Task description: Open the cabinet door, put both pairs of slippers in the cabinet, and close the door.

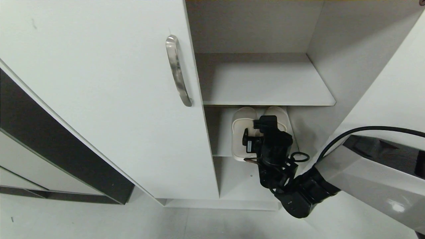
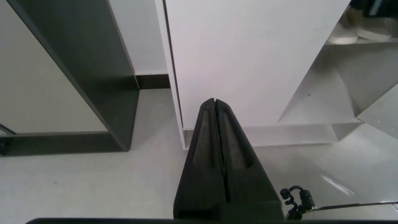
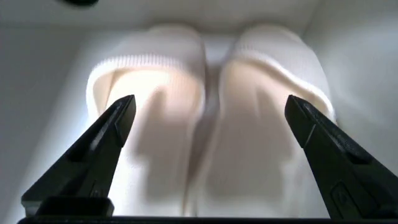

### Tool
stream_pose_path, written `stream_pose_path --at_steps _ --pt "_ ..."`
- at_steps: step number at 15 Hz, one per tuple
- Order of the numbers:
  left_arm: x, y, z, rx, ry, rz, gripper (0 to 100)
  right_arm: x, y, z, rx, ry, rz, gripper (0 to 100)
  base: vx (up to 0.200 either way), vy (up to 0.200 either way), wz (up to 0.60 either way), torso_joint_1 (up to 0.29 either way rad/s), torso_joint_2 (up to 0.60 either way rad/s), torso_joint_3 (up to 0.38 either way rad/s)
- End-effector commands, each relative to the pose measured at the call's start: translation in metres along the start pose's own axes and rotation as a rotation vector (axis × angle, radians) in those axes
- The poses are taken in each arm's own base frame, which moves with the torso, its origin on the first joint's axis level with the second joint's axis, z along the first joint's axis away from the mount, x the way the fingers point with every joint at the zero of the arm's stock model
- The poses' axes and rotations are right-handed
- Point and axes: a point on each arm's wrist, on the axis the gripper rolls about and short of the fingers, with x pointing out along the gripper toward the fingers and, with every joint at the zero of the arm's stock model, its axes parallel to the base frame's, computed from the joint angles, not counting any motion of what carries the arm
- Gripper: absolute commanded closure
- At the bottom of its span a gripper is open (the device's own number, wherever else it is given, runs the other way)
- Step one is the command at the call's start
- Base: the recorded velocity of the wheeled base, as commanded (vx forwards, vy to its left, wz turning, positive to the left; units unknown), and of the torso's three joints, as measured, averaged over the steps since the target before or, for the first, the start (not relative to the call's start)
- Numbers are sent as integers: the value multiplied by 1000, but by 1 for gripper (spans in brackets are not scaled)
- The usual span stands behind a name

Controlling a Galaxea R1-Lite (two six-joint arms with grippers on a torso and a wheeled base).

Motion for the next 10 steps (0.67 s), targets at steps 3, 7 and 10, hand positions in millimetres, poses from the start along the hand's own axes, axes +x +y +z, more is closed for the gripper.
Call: stream_pose_path --at_steps 3,7,10 --pt "0 0 0 0 1 1 100 -40 -20 -3 5 -2 42 100 0 0 0 0 0 0" --pt "0 0 0 2 1 1 100 -61 -13 -4 3 5 96 100 0 0 0 0 0 0" --pt "0 0 0 2 1 1 100 -66 -12 -4 -27 8 110 100 -133 0 0 2 3 2"
